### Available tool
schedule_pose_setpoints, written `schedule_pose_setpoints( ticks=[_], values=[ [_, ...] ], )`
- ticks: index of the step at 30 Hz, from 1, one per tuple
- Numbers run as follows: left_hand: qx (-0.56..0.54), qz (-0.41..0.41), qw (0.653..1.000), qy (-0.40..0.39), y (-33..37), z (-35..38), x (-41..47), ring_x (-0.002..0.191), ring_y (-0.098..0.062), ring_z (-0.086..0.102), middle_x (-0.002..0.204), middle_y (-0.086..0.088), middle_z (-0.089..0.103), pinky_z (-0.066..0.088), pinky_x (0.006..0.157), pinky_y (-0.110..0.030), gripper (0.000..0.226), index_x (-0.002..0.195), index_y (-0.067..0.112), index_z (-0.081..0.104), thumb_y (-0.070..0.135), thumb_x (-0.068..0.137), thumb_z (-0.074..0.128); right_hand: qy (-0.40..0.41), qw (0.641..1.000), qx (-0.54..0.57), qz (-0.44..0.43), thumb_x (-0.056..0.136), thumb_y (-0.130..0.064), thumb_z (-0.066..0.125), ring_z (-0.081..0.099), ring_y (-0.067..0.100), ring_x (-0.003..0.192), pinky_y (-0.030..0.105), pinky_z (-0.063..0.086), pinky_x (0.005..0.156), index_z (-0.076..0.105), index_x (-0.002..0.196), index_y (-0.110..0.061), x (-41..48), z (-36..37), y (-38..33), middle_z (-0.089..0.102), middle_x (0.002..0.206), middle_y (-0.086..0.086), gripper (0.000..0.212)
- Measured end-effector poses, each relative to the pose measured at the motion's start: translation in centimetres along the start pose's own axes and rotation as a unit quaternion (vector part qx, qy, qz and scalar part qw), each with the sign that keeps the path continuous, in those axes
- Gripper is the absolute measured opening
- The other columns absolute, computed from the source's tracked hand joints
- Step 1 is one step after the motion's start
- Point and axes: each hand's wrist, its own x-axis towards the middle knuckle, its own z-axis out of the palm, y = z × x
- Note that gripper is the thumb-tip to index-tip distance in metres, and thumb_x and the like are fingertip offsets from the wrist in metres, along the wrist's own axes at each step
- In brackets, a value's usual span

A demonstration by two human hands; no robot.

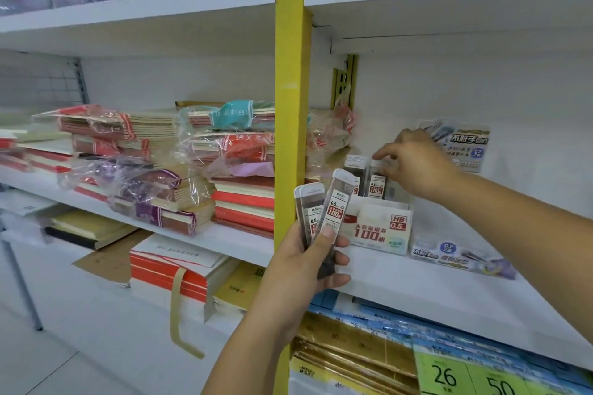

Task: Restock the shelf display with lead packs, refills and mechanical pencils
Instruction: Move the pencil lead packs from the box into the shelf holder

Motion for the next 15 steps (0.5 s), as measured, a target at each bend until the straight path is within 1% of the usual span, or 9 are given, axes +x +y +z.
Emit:
schedule_pose_setpoints(
  ticks=[2, 3, 5, 7, 8, 10, 12, 14, 15],
  values=[
    [0.003, 0.004, 1.0, -0.009, 0.1, 0.1, -0.1, 0.081, -0.016, 0.068, 0.097, -0.003, 0.074, 0.057, 0.07, -0.029, 0.018, 0.109, 0.036, 0.069, 0.035, 0.094, 0.059, 0.016, 0.999, -0.039, -0.002, 0.096, -0.031, 0.054, 0.041, 0.029, 0.117, 0.036, 0.035, 0.092, 0.059, 0.13, -0.024, -0.7, -0.4, -0.5, 0.055, 0.118, 0.011, 0.036],
    [0.0, 0.007, 1.0, -0.014, 0.2, 0.2, -0.2, 0.081, -0.016, 0.068, 0.097, -0.002, 0.074, 0.057, 0.07, -0.029, 0.02, 0.109, 0.037, 0.069, 0.038, 0.091, 0.06, 0.041, 0.999, -0.014, -0.006, 0.097, -0.031, 0.051, 0.043, 0.027, 0.116, 0.036, 0.036, 0.094, 0.058, 0.131, -0.023, -1.3, -0.9, -1.0, 0.057, 0.118, 0.008, 0.035],
    [-0.009, 0.011, 1.0, -0.022, 0.5, 0.4, -0.3, 0.08, -0.015, 0.067, 0.096, -0.002, 0.074, 0.055, 0.068, -0.028, 0.025, 0.107, 0.038, 0.07, 0.043, 0.083, 0.063, 0.055, 0.985, 0.162, 0.013, 0.099, -0.032, 0.046, 0.057, 0.016, 0.103, 0.03, 0.044, 0.087, 0.063, 0.121, -0.027, -3.0, -2.4, -2.4, 0.067, 0.107, -0.005, 0.028],
    [-0.013, 0.014, 0.999, -0.032, 0.7, 0.6, -0.4, 0.078, -0.013, 0.066, 0.095, -0.001, 0.074, 0.054, 0.065, -0.026, 0.028, 0.106, 0.039, 0.071, 0.045, 0.08, 0.064, -0.029, 0.926, 0.374, 0.03, 0.097, -0.039, 0.047, 0.066, 0.004, 0.077, 0.022, 0.052, 0.066, 0.063, 0.11, -0.039, -5.3, -3.9, -4.2, 0.072, 0.087, -0.016, 0.021],
    [-0.012, 0.014, 0.999, -0.038, 0.8, 0.7, -0.4, 0.077, -0.012, 0.065, 0.094, -0.001, 0.074, 0.053, 0.063, -0.025, 0.028, 0.106, 0.039, 0.071, 0.046, 0.08, 0.064, -0.078, 0.898, 0.433, 0.029, 0.095, -0.04, 0.051, 0.067, 0.002, 0.07, 0.019, 0.052, 0.059, 0.061, 0.109, -0.043, -6.3, -4.5, -5.0, 0.072, 0.085, -0.019, 0.018],
    [-0.008, 0.013, 0.999, -0.045, 0.8, 1.1, -0.6, 0.076, -0.011, 0.064, 0.095, -0.001, 0.074, 0.051, 0.061, -0.024, 0.027, 0.106, 0.04, 0.07, 0.046, 0.081, 0.065, -0.123, 0.868, 0.481, 0.01, 0.093, -0.031, 0.059, 0.067, 0.004, 0.066, 0.015, 0.05, 0.054, 0.06, 0.108, -0.038, -7.8, -4.6, -5.8, 0.074, 0.084, -0.014, 0.017],
    [-0.002, 0.013, 0.999, -0.038, 0.7, 1.3, -0.7, 0.077, -0.012, 0.064, 0.097, -0.002, 0.074, 0.051, 0.061, -0.024, 0.026, 0.105, 0.04, 0.071, 0.048, 0.08, 0.065, -0.094, 0.866, 0.491, 0.015, 0.092, -0.021, 0.062, 0.067, 0.006, 0.063, 0.018, 0.05, 0.053, 0.06, 0.107, -0.031, -8.2, -4.5, -5.9, 0.075, 0.08, -0.008, 0.018],
    [-0.001, 0.011, 1.0, -0.021, 0.7, 1.4, -0.6, 0.078, -0.013, 0.065, 0.099, -0.001, 0.075, 0.051, 0.062, -0.025, 0.024, 0.105, 0.039, 0.071, 0.048, 0.084, 0.064, 0.002, 0.862, 0.503, 0.061, 0.092, -0.02, 0.063, 0.066, 0.004, 0.061, 0.023, 0.049, 0.054, 0.059, 0.101, -0.03, -7.4, -4.7, -5.0, 0.074, 0.078, -0.006, 0.014],
    [-0.003, 0.007, 1.0, -0.011, 0.6, 1.3, -0.5, 0.078, -0.013, 0.066, 0.1, -0.002, 0.075, 0.051, 0.061, -0.025, 0.02, 0.106, 0.037, 0.07, 0.045, 0.089, 0.062, 0.065, 0.857, 0.504, 0.083, 0.092, -0.019, 0.062, 0.065, 0.003, 0.061, 0.022, 0.048, 0.054, 0.058, 0.098, -0.031, -6.8, -5.1, -4.2, 0.073, 0.078, -0.005, 0.014]
  ],
)
